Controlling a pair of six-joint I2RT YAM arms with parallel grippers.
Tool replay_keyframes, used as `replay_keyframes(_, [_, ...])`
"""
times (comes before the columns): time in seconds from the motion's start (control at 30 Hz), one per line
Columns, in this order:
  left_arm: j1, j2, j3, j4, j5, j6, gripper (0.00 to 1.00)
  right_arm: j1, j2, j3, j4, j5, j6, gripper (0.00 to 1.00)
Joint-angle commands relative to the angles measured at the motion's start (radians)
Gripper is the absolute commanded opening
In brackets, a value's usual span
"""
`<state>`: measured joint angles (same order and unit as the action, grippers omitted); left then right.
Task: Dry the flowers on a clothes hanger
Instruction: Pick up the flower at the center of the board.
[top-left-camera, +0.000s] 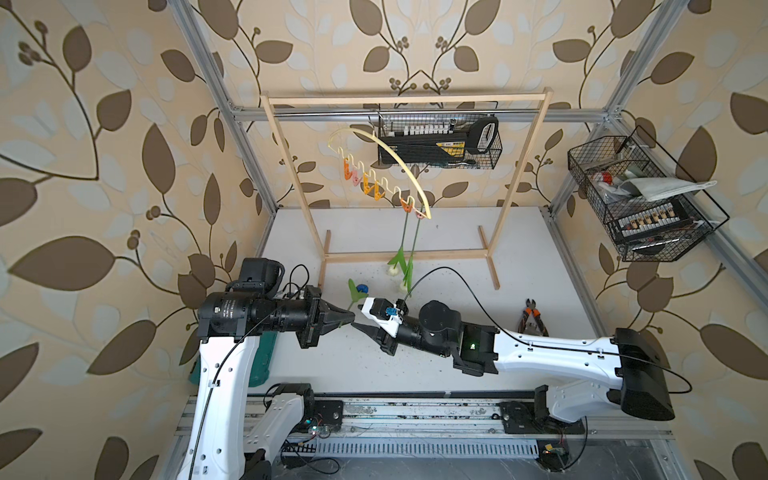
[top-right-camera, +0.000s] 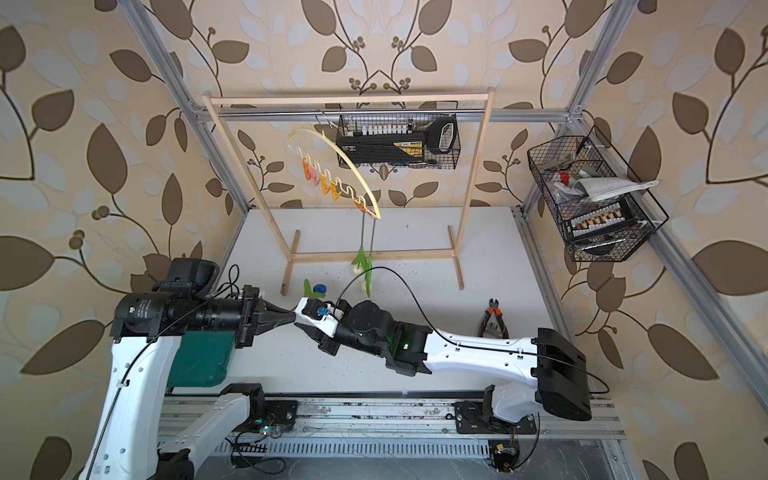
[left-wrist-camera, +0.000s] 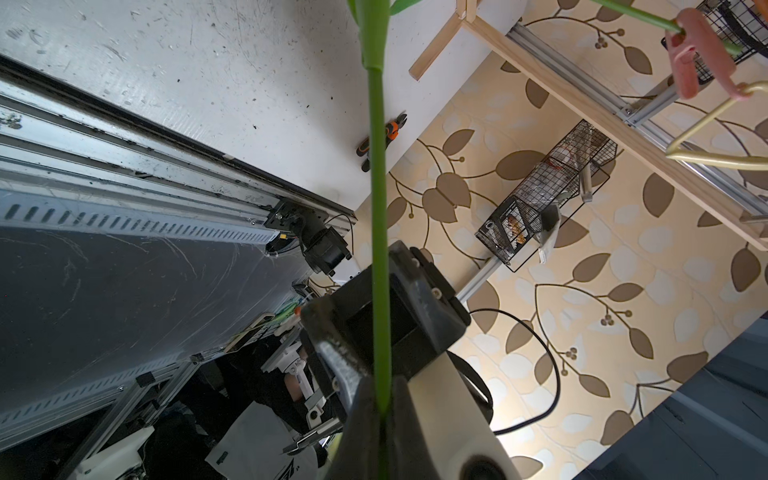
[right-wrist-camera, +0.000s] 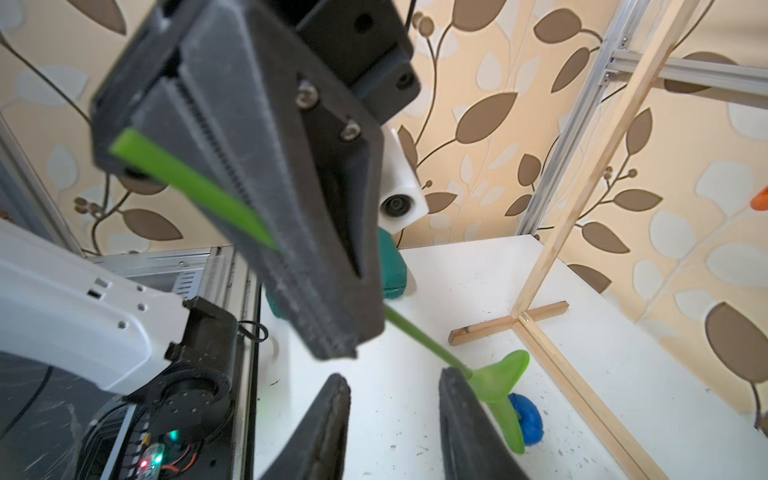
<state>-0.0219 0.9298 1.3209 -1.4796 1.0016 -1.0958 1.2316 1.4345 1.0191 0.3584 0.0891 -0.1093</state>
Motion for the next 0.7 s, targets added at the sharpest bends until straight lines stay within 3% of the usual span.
replay_keyframes(0.0, [-0.01, -0.003, 0.028, -0.003, 0.047, 0.007, 0.0, -0.019, 0.027, 0.051, 0.038, -0.05, 0.023, 0.38])
replay_keyframes(0.33, [-0.01, 0.01, 0.046, 0.005, 0.06, 0.013, 0.0, -0.03, 0.104, 0.097, 0.032, -0.072, 0.025, 0.37])
replay_keyframes(0.67, [-0.01, 0.015, 0.05, 0.005, 0.066, 0.024, 0.0, -0.036, 0.112, 0.097, 0.046, -0.051, 0.025, 0.25])
